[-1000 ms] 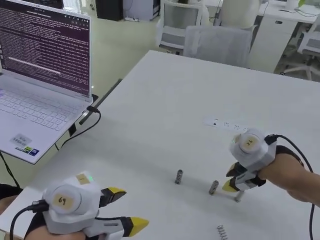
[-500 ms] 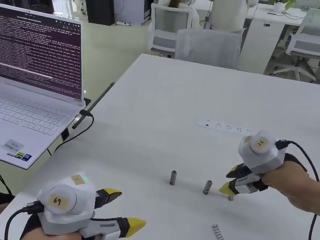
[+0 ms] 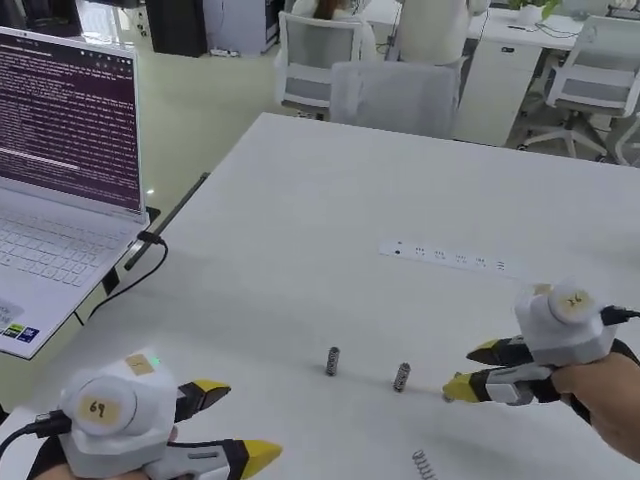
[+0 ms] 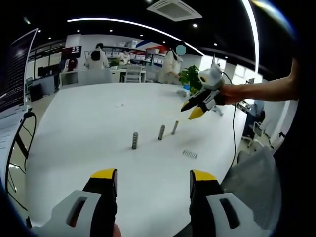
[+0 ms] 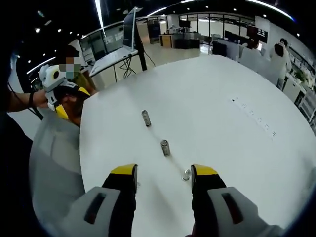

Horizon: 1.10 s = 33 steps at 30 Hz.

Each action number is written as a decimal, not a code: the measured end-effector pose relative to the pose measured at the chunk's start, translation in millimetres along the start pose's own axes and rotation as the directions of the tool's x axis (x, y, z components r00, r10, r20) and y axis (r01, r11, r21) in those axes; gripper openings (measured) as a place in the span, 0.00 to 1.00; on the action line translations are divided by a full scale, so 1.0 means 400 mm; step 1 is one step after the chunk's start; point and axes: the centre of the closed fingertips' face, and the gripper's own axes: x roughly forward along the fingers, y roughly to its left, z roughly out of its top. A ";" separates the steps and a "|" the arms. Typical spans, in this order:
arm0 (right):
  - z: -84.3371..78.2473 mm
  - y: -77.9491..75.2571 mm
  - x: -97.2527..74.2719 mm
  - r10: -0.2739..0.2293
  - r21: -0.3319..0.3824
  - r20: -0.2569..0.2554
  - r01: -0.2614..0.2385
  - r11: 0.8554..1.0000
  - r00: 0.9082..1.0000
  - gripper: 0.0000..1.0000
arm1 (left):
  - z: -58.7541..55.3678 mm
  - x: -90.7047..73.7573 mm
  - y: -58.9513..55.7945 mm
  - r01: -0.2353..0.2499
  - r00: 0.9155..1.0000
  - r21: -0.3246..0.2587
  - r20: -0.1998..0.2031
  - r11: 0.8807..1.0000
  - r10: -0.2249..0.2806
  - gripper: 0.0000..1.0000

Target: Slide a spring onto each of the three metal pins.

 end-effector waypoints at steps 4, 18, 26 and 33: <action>-0.006 -0.006 -0.025 -0.020 0.023 0.029 0.020 1.000 0.999 0.44 | 0.006 0.007 0.002 0.005 1.000 0.005 -0.001 1.000 -0.005 0.55; -0.033 0.012 -0.105 -0.064 0.085 0.117 0.054 0.995 0.991 0.49 | 0.022 0.020 -0.001 0.020 1.000 0.017 -0.003 1.000 -0.019 0.56; -0.066 0.022 -0.142 -0.097 0.151 0.163 0.072 0.986 0.982 0.52 | 0.027 0.031 0.003 0.024 1.000 0.017 -0.003 1.000 -0.024 0.56; -0.114 0.060 -0.161 -0.108 0.199 0.178 0.072 0.977 0.978 0.58 | 0.038 0.048 -0.002 0.032 0.999 0.025 0.003 0.999 -0.033 0.56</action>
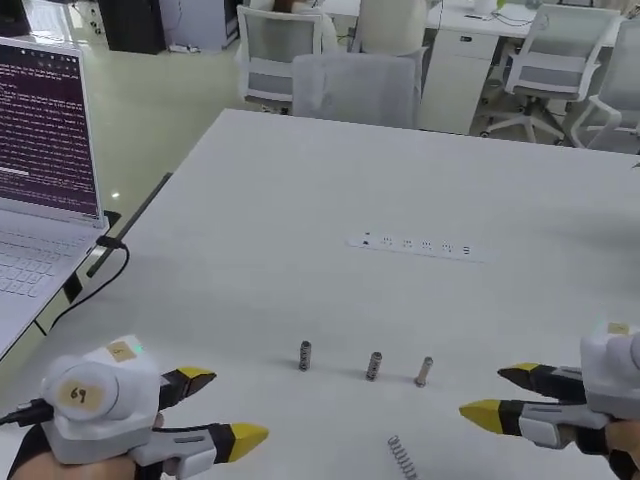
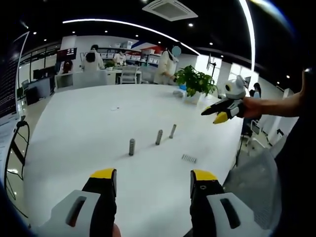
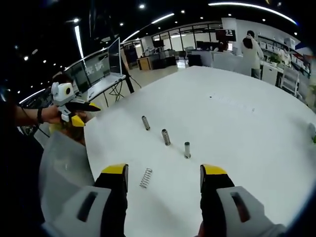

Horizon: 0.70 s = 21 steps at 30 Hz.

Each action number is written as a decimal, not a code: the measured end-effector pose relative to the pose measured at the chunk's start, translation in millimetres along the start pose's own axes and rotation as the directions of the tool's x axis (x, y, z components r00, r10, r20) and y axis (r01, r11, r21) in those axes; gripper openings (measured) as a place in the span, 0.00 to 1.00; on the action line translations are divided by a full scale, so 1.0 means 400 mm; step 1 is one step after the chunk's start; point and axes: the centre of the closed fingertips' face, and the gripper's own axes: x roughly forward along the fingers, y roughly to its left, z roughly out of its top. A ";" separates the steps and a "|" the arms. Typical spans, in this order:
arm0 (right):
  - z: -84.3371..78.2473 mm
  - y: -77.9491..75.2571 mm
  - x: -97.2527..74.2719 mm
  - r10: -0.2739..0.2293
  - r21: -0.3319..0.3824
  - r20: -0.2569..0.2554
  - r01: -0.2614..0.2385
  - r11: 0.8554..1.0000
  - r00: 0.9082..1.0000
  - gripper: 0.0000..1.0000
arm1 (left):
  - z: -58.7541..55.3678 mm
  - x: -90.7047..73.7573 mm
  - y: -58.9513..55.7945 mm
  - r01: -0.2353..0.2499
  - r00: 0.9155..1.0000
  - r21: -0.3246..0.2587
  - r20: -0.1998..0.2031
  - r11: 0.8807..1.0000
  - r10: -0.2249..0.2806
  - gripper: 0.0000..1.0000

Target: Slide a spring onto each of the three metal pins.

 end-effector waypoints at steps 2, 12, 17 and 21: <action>-0.010 0.007 -0.009 -0.005 0.016 0.014 0.004 1.000 1.000 0.59 | 0.004 0.004 -0.004 0.002 1.000 -0.002 0.004 1.000 -0.002 0.55; -0.043 0.030 -0.042 -0.030 0.069 0.053 0.026 0.997 0.998 0.62 | 0.003 0.023 -0.020 0.024 1.000 0.008 -0.009 1.000 -0.024 0.56; -0.049 0.033 -0.049 -0.037 0.088 0.065 0.031 0.996 0.997 0.65 | 0.006 0.038 -0.025 0.037 0.999 0.015 -0.013 0.999 -0.036 0.56; -0.056 0.037 -0.052 -0.035 0.095 0.064 0.029 0.995 0.997 0.66 | 0.011 0.052 -0.035 0.048 0.999 0.026 -0.018 0.999 -0.048 0.56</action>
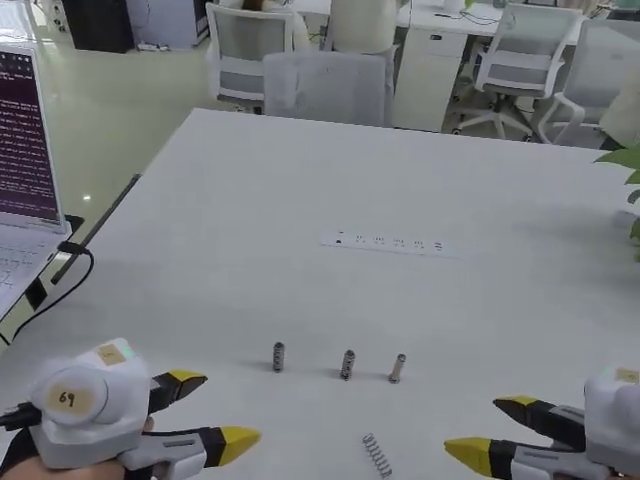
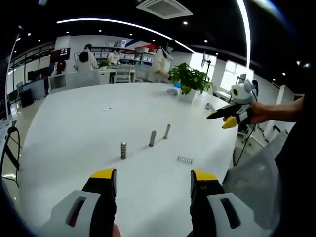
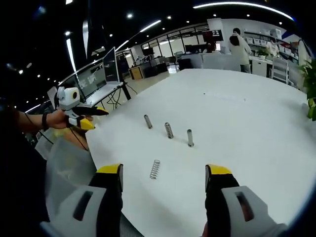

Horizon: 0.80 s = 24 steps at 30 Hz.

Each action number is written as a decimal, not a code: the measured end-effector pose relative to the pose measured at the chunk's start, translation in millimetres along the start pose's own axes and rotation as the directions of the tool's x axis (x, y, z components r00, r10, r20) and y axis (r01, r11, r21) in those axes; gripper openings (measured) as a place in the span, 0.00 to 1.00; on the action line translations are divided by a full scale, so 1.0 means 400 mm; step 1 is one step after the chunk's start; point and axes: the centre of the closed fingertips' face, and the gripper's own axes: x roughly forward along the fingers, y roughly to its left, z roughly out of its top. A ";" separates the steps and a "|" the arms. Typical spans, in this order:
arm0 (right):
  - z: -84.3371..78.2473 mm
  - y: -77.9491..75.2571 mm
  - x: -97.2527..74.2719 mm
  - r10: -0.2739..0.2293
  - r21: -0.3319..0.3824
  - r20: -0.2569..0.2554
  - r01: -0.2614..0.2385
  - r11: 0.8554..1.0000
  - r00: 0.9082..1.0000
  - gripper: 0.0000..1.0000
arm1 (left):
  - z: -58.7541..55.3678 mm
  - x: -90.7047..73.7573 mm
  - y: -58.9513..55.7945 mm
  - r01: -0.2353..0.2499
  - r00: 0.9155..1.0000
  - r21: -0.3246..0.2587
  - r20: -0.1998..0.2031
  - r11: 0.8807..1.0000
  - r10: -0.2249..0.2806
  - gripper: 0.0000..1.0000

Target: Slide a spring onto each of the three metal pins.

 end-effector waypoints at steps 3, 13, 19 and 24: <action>-0.007 0.006 -0.004 0.003 0.004 -0.001 -0.003 1.000 1.000 0.67 | 0.004 0.012 -0.008 0.012 1.000 0.007 0.000 1.000 -0.012 0.56; -0.033 0.014 -0.016 0.000 0.020 -0.006 0.000 1.000 1.000 0.67 | 0.011 0.066 -0.062 0.087 0.996 0.067 -0.033 0.994 -0.085 0.56; -0.027 0.010 -0.025 -0.005 0.027 0.007 0.005 1.000 1.000 0.67 | 0.017 0.109 -0.099 0.153 0.987 0.134 -0.073 0.979 -0.144 0.56; -0.037 0.010 -0.028 0.002 0.023 -0.004 -0.002 1.000 1.000 0.67 | 0.019 0.147 -0.120 0.207 0.976 0.180 -0.111 0.962 -0.189 0.55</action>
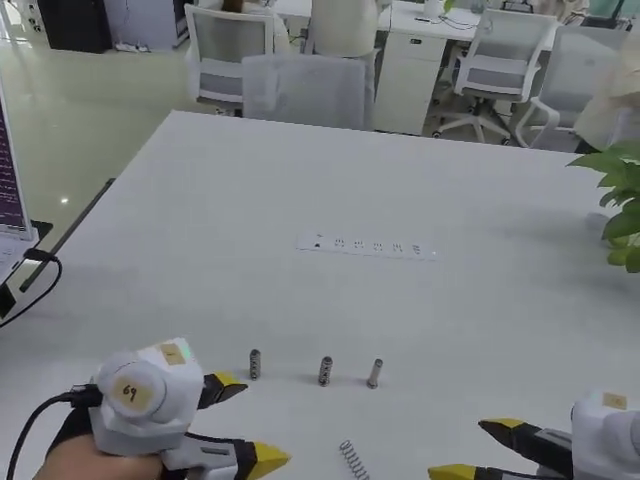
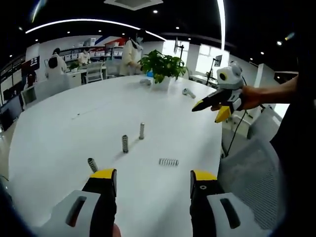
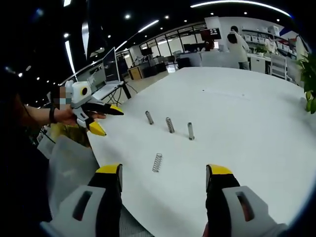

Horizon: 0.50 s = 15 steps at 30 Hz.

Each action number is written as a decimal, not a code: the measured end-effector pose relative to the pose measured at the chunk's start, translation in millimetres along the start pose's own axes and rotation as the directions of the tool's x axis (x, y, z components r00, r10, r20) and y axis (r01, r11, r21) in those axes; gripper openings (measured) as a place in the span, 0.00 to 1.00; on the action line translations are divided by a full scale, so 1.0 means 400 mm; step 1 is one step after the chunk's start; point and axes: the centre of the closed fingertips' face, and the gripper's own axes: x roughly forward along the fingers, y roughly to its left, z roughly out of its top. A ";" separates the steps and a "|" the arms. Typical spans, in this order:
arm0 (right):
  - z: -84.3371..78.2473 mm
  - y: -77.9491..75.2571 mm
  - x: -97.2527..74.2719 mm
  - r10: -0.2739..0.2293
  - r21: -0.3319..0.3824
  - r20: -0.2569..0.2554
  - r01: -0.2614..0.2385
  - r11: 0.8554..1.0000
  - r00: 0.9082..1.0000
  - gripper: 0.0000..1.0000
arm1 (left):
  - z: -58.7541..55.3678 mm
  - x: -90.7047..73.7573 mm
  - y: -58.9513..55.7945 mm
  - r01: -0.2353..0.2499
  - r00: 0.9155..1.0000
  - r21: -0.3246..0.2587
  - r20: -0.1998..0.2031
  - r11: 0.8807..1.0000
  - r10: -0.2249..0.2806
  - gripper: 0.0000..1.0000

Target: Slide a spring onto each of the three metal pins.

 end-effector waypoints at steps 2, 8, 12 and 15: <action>-0.002 0.000 -0.002 0.000 -0.001 -0.001 0.000 1.000 1.000 0.67 | 0.003 0.011 -0.004 0.014 1.000 0.020 -0.011 1.000 -0.014 0.55; -0.009 -0.003 -0.006 -0.002 0.004 -0.001 0.002 1.000 1.000 0.67 | 0.013 0.049 -0.015 0.060 0.998 0.059 -0.031 0.996 -0.058 0.55; -0.012 -0.004 -0.009 -0.003 0.008 0.001 0.003 1.000 1.000 0.67 | 0.017 0.070 -0.019 0.083 0.996 0.075 -0.043 0.994 -0.080 0.55; -0.014 -0.005 -0.010 -0.006 0.009 0.001 0.006 1.000 1.000 0.67 | 0.021 0.084 -0.023 0.102 0.994 0.088 -0.054 0.991 -0.098 0.55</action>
